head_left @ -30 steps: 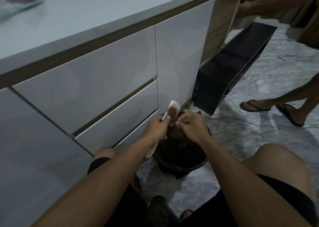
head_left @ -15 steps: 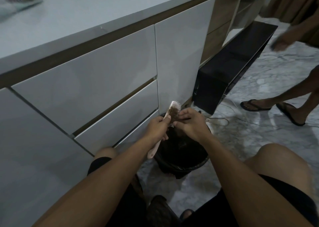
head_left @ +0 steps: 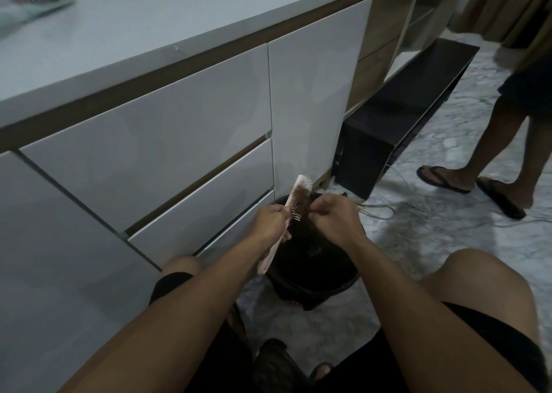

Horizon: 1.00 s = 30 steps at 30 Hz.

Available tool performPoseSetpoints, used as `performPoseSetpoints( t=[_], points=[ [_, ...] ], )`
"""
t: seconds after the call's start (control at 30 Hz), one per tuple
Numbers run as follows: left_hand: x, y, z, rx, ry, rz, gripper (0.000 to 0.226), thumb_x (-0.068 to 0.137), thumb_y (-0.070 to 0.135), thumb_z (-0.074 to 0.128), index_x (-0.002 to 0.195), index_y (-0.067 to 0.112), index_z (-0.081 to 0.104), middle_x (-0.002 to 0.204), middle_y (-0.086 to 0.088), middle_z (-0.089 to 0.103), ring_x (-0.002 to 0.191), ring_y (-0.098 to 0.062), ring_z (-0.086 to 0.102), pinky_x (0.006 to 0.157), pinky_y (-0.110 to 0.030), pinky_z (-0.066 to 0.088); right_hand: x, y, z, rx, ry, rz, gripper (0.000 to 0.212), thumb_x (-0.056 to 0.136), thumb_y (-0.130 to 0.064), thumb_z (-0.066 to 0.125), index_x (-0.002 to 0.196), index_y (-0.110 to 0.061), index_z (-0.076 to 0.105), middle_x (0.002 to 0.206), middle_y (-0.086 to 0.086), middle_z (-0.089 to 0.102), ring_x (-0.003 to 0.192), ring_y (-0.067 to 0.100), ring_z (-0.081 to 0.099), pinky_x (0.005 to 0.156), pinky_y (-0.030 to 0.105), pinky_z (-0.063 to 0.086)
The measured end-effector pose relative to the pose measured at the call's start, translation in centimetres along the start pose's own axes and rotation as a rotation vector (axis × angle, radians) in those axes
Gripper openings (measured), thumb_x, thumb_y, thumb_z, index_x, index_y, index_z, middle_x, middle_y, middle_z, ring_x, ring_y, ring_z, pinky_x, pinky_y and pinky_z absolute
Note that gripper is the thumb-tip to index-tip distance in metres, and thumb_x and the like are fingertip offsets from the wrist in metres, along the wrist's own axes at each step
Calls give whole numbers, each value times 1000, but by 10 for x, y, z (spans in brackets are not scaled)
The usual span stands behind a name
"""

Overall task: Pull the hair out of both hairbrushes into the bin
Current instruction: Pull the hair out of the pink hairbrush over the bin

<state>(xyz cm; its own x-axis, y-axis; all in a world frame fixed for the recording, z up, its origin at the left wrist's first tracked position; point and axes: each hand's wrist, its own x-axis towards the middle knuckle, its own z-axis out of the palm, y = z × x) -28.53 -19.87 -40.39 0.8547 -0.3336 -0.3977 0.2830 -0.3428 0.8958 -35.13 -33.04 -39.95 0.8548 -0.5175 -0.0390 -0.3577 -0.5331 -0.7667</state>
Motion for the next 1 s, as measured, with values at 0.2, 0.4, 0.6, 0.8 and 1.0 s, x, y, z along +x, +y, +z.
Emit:
performPoseSetpoints(
  t=[0.2,0.4,0.6,0.8,1.0],
  points=[
    [0,0,1,31,-39,26,25,97,10,47,107,2,68,66,-8,57,47,-18,53,47,-25,43,-1,-2,5,80,-35,-49,17,76,-21,82,91,-20,73,81,-2,74,79,10,69,75,25,54],
    [2,-6,0,82,-7,40,25,97,11,46,104,3,69,62,-5,56,47,-17,53,48,-25,43,2,-2,2,-105,33,-28,15,84,-20,72,70,-27,72,63,-15,62,68,4,59,64,21,43],
    [3,-8,-6,75,20,40,23,98,10,45,99,6,67,64,-6,56,47,-18,52,49,-26,43,10,5,-2,-13,84,10,17,83,-19,73,70,-27,66,63,-13,59,68,9,59,69,25,45],
    [3,-6,1,62,-19,68,23,97,10,46,92,6,69,60,-7,53,43,-18,50,46,-25,41,3,0,8,188,-15,36,27,75,-30,80,94,-29,61,80,-10,72,82,5,69,79,24,53],
    [2,-6,3,74,-39,95,30,96,11,46,72,16,62,61,-5,53,46,-19,52,47,-26,41,4,1,7,89,78,24,15,80,-24,75,81,-30,62,69,-7,70,74,13,70,80,34,56]
  ],
)
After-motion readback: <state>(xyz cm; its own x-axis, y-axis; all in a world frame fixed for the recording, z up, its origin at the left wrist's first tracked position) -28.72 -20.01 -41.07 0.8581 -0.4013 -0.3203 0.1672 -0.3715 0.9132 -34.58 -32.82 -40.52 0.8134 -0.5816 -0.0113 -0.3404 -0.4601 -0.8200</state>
